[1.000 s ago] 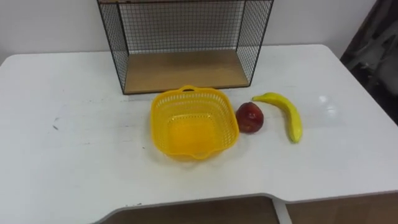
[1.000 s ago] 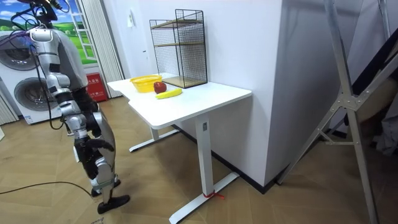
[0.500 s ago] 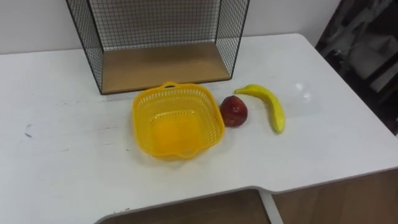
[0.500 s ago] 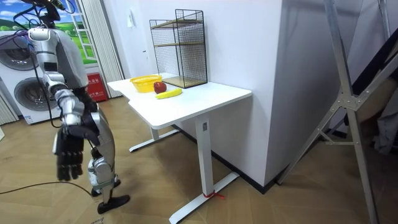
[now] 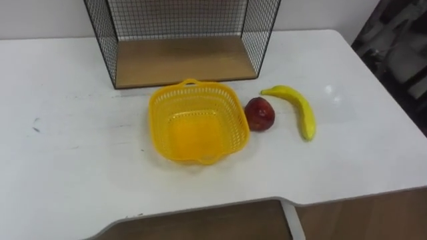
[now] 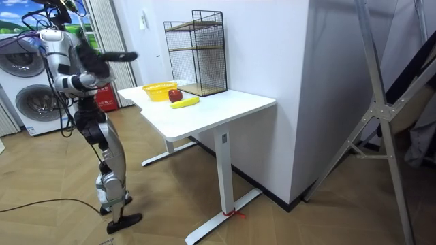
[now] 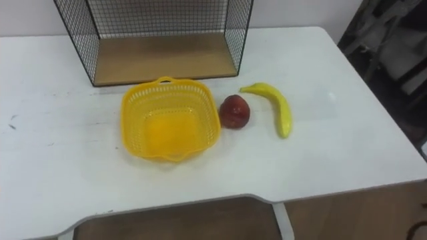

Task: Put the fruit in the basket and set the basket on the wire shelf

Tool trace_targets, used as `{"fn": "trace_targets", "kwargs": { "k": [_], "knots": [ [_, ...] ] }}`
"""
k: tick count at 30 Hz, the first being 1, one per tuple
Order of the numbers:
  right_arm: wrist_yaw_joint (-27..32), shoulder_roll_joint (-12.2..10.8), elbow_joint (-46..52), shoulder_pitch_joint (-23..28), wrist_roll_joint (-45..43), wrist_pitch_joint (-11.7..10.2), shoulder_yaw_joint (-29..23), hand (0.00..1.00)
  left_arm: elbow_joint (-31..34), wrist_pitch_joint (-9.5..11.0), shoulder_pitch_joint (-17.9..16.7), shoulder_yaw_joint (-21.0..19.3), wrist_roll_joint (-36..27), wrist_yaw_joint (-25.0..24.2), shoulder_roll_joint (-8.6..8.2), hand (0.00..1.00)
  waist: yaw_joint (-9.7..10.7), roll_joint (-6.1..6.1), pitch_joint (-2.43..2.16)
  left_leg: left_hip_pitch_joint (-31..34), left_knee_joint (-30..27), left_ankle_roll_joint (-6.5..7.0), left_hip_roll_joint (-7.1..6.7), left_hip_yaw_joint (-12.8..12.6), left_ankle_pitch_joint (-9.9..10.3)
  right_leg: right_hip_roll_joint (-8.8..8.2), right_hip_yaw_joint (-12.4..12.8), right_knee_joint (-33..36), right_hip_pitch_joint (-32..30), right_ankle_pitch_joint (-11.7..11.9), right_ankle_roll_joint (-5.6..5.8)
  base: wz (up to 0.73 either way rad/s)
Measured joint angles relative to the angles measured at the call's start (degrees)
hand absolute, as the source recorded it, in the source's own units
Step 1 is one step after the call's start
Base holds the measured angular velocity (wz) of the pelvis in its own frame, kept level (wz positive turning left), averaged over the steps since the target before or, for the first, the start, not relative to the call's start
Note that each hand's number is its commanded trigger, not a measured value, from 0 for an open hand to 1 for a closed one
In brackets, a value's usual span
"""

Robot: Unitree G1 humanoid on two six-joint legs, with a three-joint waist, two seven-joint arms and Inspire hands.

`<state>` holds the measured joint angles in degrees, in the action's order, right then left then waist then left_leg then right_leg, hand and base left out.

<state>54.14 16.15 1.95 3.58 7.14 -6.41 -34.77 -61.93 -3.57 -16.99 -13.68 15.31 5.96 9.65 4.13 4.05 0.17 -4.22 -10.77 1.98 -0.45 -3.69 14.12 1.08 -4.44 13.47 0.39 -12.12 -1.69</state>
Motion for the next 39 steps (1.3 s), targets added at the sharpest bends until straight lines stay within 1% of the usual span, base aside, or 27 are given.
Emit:
{"fn": "trace_targets", "kwargs": {
  "k": [2, 3, 4, 5, 7, 9, 11, 14, 16, 18, 20, 22, 23, 28, 31, 34, 39],
  "knots": [
    [-4.34, 0.25, 1.83, -0.03, -3.74, -0.01, 4.45, 0.0, 0.08, 0.07, 0.08, 1.95, -0.01, -0.2, 0.02, 0.0, -0.23, 0.28, 0.07, -0.55, 0.05, -0.01, 0.1, -0.01, 0.0, 0.04, -0.32, -0.57, 0.73, 0.05, -0.08, 0.11],
    [-5.6, 0.26, 1.86, -0.04, -4.25, -0.01, 5.26, 0.0, 0.09, 0.06, 0.08, 2.53, 0.02, -0.26, 0.01, 0.0, -0.39, 0.32, 0.06, -0.57, 0.05, -0.01, 0.12, 0.02, 0.0, 0.04, -0.29, -0.93, 0.79, 0.11, -0.15, 0.07],
    [-7.68, 0.26, 1.93, -0.04, -5.08, 0.04, 6.75, 0.0, 0.18, 0.09, 0.14, 3.48, 0.1, -0.43, -0.02, 0.0, -1.06, 0.56, 0.03, -0.55, 0.03, -0.01, 0.17, -0.07, 0.0, 0.07, -0.37, -0.94, 0.75, 0.23, -0.17, 0.0],
    [-9.9, 0.28, 2.16, -0.04, -5.31, 0.11, 8.05, 0.0, 0.19, 0.09, 0.26, 3.78, 0.1, -0.49, -0.1, 0.0, -1.57, 0.52, 0.08, -0.48, 0.03, -0.01, 0.19, -0.17, 0.0, 0.06, -0.33, -0.94, 0.74, 0.29, -0.16, -0.04],
    [-13.16, 0.32, 2.91, -0.04, -5.32, 0.29, 10.26, 0.0, 0.18, 0.08, 0.28, 3.81, 0.07, -0.47, -0.09, 0.0, -1.66, 0.45, 0.08, -0.48, 0.04, -0.01, 0.17, -0.15, 0.0, 0.05, -0.29, -0.92, 0.8, 0.34, -0.13, 0.0],
    [-16.46, 0.39, 3.86, -0.04, -5.48, 0.44, 12.19, 0.0, 0.17, 0.08, 0.49, 3.82, 0.08, -0.46, -0.04, 0.0, -1.68, 0.14, 0.23, -0.45, 0.04, -0.01, 0.17, -0.14, -0.01, 0.04, -0.3, -0.89, 0.99, 0.42, -0.1, 0.0],
    [-20.38, 1.55, 4.34, -0.21, -5.49, 1.04, 14.69, 0.0, 0.05, 0.15, 0.98, 4.21, 0.1, -0.67, 0.09, 0.0, -2.17, -0.31, 0.35, -0.46, 0.04, -0.01, 0.16, -0.1, 0.0, 0.02, -0.36, -0.86, 1.26, 0.45, -0.09, 0.0],
    [-24.07, 2.95, 4.26, -0.35, -6.06, 1.03, 17.43, 0.0, 0.02, 0.65, 1.61, 5.72, 0.08, -1.48, 0.61, 0.0, -2.94, -0.47, 0.35, -0.64, -0.08, -0.01, 0.2, 0.01, -0.01, 0.05, -0.49, -0.89, 1.61, 0.48, -0.14, 0.01],
    [-26.38, 3.32, 3.36, -0.75, -6.89, 0.94, 19.09, 0.0, -0.03, 1.23, 1.63, 6.15, 0.09, -1.93, 0.63, 0.0, -3.16, -0.51, 0.39, -0.6, -0.12, -0.02, 0.28, 0.05, -0.01, 0.04, -0.66, -0.93, 1.61, 0.57, -0.24, 0.02],
    [-28.55, 3.6, 1.74, -0.8, -7.3, 0.95, 21.17, 0.0, -0.01, 1.2, 1.55, 6.74, 0.17, -2.35, 0.7, 0.0, -3.32, -0.4, 0.38, -0.59, -0.13, -0.04, 0.65, 0.18, -0.02, 0.0, -0.98, -1.0, 1.7, 0.67, -0.25, 0.05],
    [-31.98, 3.59, -0.8, -0.7, -7.3, 1.09, 24.2, 0.0, 0.02, 1.1, 1.44, 8.2, 0.2, -2.99, 0.87, 0.0, -3.34, -0.28, 0.37, -0.57, -0.26, -0.04, 0.64, 0.67, -0.02, -0.09, -1.32, -1.0, 1.86, 0.68, -0.25, 0.07],
    [-34.63, 3.59, -1.85, -0.7, -7.3, 1.6, 25.69, 0.0, 0.08, 1.1, 1.52, 8.28, 0.22, -3.39, 0.88, 0.0, -3.52, -0.21, 0.38, -0.46, -0.43, -0.04, 0.62, 0.72, -0.02, -0.13, -1.43, -0.98, 1.85, 0.69, -0.24, 0.03],
    [-36.08, 3.59, -2.03, -0.7, -7.3, 1.72, 26.43, 0.0, 0.07, 1.08, 1.51, 8.33, 0.23, -3.61, 0.91, 0.0, -3.94, -0.18, 0.39, -0.46, -0.43, -0.04, 0.62, 0.73, -0.02, -0.1, -1.39, -0.98, 1.85, 0.69, -0.24, 0.0],
    [-41.1, 3.6, -2.03, -0.71, -7.44, 1.75, 27.41, 0.0, 0.07, 1.05, 1.63, 8.32, 0.48, -4.01, 0.94, 0.0, -4.94, 0.44, 0.31, -0.48, -0.52, -0.05, 0.64, 0.78, -0.03, -0.08, -1.58, -1.07, 1.84, 0.69, -0.24, 0.01],
    [-43.33, 3.61, -2.04, -0.7, -7.49, 1.78, 27.88, 0.0, 0.04, 1.04, 1.62, 8.33, 0.48, -4.24, 0.95, 0.0, -5.66, 0.71, 0.38, -0.47, -0.53, -0.05, 0.64, 1.09, -0.03, -0.09, -1.74, -1.09, 1.96, 0.69, -0.24, 0.01],
    [-45.53, 3.61, -2.05, -0.7, -8.0, 2.27, 28.67, 0.0, 0.03, 1.04, 1.6, 8.31, 0.47, -4.37, 0.95, 0.0, -5.8, 0.84, 0.31, -0.51, -0.6, -0.05, 0.6, 1.33, -0.02, -0.12, -2.18, -1.79, 2.71, 0.79, -0.25, 0.07],
    [-48.11, 3.61, -2.44, -0.74, -9.65, 2.28, 28.75, 0.0, 0.03, 1.04, 1.53, 8.32, 0.51, -4.42, 0.96, 0.0, -5.93, 0.85, 0.31, -0.51, -0.63, -0.05, 0.62, 1.42, -0.03, -0.13, -2.36, -1.82, 2.77, 0.84, -0.28, 0.01]
  ]
}}
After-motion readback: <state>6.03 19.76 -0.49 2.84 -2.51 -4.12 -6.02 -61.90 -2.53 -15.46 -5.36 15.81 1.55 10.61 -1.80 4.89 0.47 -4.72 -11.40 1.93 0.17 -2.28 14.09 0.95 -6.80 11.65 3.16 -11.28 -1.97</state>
